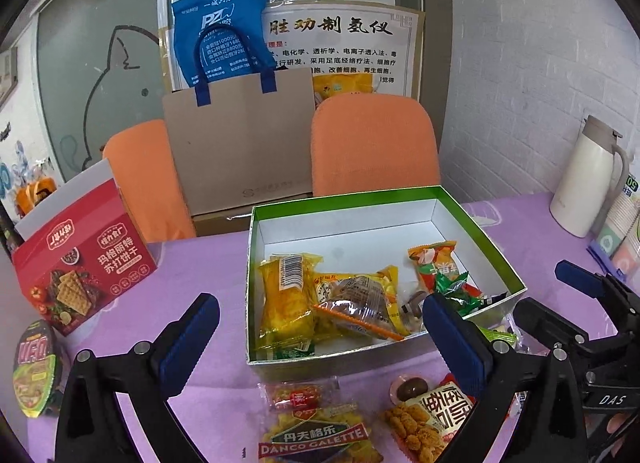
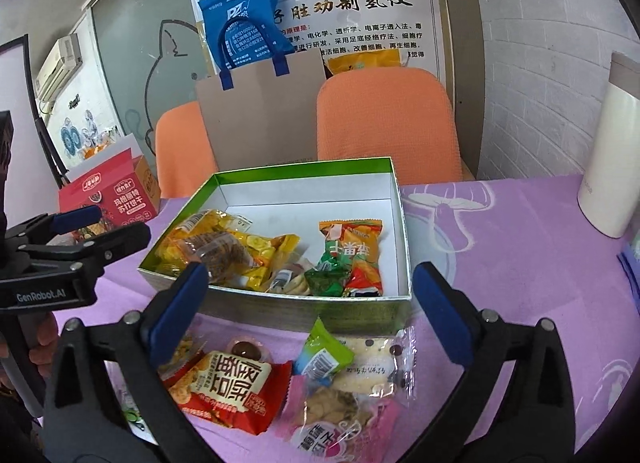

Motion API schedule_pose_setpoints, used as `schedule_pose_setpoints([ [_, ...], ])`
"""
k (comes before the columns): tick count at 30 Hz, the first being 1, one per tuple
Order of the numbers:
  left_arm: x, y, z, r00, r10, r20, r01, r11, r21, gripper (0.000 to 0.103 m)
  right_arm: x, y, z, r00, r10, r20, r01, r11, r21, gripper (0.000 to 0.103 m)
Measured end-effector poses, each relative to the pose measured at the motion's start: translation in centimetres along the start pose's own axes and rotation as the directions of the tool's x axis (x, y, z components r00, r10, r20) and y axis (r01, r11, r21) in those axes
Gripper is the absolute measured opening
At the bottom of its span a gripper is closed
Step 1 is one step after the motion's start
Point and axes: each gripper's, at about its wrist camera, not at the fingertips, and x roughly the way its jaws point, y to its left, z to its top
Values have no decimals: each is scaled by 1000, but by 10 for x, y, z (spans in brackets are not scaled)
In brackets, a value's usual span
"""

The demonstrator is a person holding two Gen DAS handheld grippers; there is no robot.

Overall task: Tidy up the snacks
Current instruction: 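Lower the pastry and green candy into the white box and open both grippers, then move the right gripper to the white-blue packet and grasp it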

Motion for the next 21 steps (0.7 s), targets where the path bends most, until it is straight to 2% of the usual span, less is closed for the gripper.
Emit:
schedule_pose_setpoints([
  [7,-50,1,-14,999,-8,42,7,1000,11,103,-41,15,-8,1000,4,14,-4,999,46,102],
  [14,-100,21,-51,999,-27,39,28,999,-28,103,-76,37,-51,999,34,-21,-33,998,45,102],
  [18,-116,38,-80,999,-11,30,13,999,-50,103,-71,58,-84,991,108,-82,-103,993,62,102],
  [21,-121,53,-99,1000,8,9,-7,997,-73,103,-50,87,-104,976,142,-165,-139,990,33,102],
])
